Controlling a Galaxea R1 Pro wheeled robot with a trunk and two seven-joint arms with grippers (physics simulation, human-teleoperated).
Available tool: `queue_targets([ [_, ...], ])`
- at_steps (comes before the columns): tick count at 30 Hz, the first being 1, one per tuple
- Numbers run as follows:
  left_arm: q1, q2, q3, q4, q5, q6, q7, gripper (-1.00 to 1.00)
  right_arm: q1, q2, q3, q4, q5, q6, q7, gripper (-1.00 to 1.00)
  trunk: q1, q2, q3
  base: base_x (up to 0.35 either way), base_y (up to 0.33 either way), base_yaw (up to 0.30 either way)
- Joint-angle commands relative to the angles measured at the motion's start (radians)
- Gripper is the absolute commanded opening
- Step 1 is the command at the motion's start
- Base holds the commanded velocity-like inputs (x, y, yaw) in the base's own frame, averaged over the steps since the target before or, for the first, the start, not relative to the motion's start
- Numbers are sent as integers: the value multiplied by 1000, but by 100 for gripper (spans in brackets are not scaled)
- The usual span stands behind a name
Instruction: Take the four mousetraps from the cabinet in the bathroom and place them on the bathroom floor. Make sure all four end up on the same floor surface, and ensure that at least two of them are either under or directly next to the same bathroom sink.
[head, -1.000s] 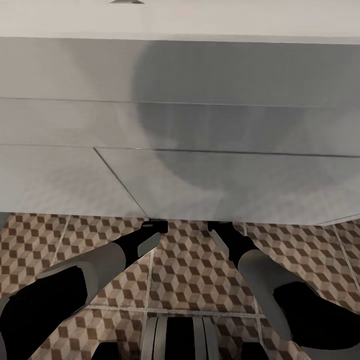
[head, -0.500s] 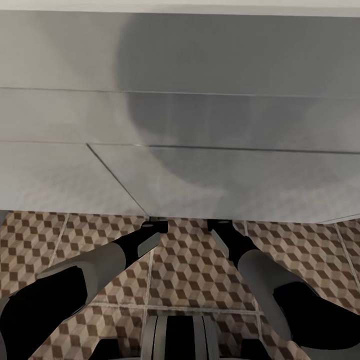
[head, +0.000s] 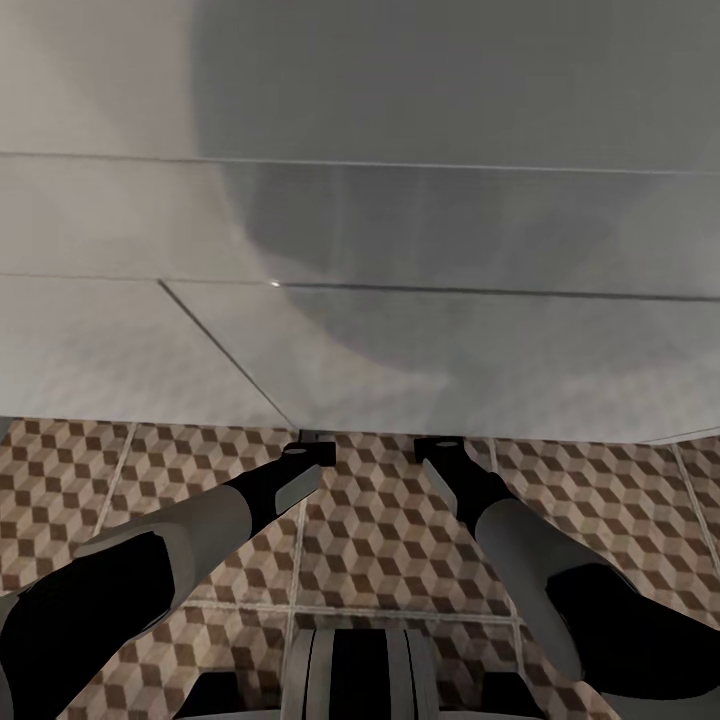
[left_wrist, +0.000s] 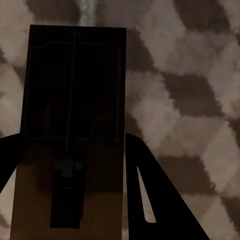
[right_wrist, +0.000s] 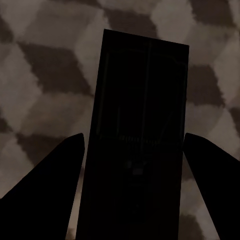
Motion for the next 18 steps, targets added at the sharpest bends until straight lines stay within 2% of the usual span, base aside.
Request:
queue_targets([
  [1, -1, 0, -6, -2, -1, 5, 6, -100, 0, -1, 9, -2, -10, 5, -8, -100, 0, 0, -1, 0, 0, 0],
  [11, -1, 1, -6, 2, -1, 5, 6, -100, 0, 1, 7, 0, -11, 4, -12, -100, 0, 0, -1, 0, 0, 0],
  [18, -2, 0, -6, 4, -1, 6, 6, -100, 0, 1, 7, 7, -11, 4, -61, -100, 0, 0, -1, 0, 0, 0],
])
